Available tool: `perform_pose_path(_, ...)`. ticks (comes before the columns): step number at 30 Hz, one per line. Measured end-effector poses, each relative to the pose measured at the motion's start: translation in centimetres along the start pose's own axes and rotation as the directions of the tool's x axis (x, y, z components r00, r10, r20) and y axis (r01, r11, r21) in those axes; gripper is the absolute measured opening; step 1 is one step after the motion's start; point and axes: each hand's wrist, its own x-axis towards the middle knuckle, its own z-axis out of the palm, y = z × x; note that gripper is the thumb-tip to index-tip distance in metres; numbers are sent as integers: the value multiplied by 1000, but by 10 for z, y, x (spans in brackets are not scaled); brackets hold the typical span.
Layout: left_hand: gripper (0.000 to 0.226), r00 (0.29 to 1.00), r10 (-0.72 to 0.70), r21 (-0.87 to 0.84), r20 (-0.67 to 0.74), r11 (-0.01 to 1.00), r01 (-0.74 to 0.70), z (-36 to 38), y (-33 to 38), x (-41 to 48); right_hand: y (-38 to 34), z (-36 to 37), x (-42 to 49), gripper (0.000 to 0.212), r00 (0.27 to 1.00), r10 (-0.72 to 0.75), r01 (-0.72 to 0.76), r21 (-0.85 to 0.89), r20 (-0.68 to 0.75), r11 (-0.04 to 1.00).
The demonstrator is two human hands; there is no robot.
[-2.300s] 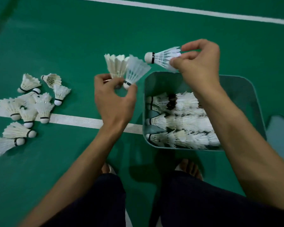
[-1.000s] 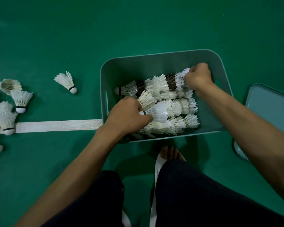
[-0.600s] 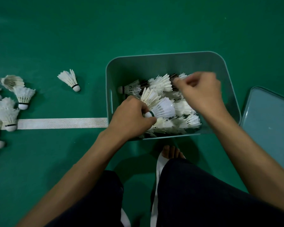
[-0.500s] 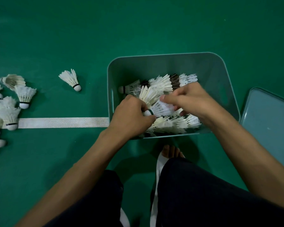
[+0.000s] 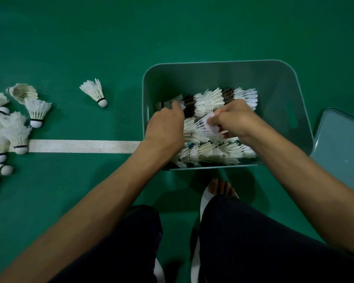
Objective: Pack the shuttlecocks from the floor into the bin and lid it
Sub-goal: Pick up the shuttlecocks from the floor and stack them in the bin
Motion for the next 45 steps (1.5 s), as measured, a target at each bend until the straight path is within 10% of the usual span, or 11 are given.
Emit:
perform_pose_path(9,34,999,-32,223,40,975,22,9,5,7,-7,46,19,14,983,151,-167,178,101,970)
perform_pose_path(23,33,998,-10,378,56,926,-12,3,5,25,-11,43,24,21,989,80,-82,9,125,997)
perform_pose_path(31,23,999,35,132,24,991,-38,-22,1,15,-12,6,8,19,996,-85,87,-170,18,981)
perform_pose_path(37,23,958,26,-72,-285,996,-49,-63,-30,-7,-43,-1,-22,20,915,-382,339,-270,-130,901)
perform_pose_path(45,12,783,-547,-434,-297,807,400,-45,-148,-22,-142,102,-32,17,745,-664,646,-314,61,696)
